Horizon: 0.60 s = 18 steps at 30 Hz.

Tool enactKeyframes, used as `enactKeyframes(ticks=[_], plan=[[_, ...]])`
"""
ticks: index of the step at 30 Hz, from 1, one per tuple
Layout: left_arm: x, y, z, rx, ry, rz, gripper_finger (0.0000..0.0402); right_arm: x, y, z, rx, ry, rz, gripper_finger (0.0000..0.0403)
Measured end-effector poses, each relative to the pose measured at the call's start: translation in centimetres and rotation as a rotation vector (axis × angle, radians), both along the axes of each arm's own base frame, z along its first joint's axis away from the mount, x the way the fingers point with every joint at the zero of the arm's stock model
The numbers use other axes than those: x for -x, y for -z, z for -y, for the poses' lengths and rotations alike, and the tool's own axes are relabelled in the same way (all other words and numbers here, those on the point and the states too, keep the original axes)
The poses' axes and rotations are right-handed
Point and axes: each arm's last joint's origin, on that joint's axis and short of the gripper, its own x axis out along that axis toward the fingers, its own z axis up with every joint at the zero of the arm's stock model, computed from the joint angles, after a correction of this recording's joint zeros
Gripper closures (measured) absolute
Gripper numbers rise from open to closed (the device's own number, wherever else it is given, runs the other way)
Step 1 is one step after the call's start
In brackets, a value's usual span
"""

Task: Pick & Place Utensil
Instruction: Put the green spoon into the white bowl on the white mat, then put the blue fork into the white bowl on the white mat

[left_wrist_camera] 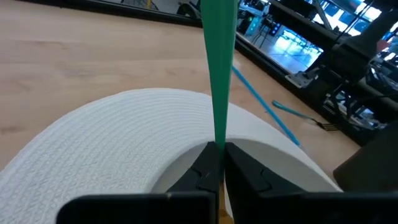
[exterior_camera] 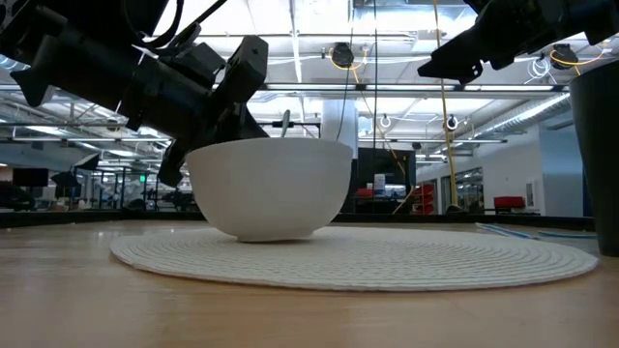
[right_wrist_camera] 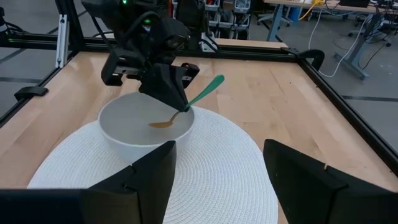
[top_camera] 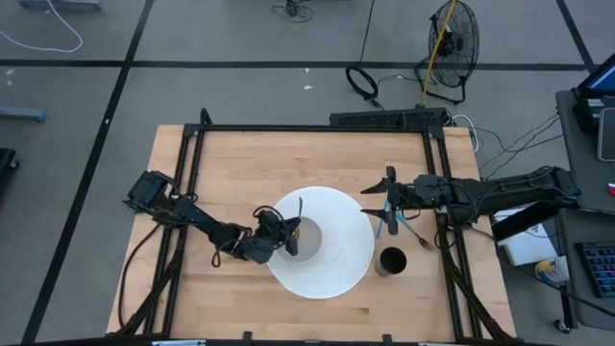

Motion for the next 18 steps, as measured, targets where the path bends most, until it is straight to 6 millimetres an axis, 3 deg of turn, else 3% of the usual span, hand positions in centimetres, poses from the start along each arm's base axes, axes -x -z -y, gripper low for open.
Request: enactKeyframes(ticks=[4, 13, 18], plan=[[0.0, 0.0, 0.0, 0.0, 0.0, 0.0, 0.0393, 0.0, 0.0, 0.0, 0.0, 0.0, 0.0, 0.0165], [-0.01, -0.02, 0.01, -0.001, 0.002, 0.001, 0.0323, 0.0, 0.0, 0.0, 0.0, 0.0, 0.0, 0.0165], [-0.02, -0.03, 0.01, 0.0, 0.003, 0.002, 0.0315, 0.0, 0.0, 0.0, 0.0, 0.0, 0.0, 0.0165]])
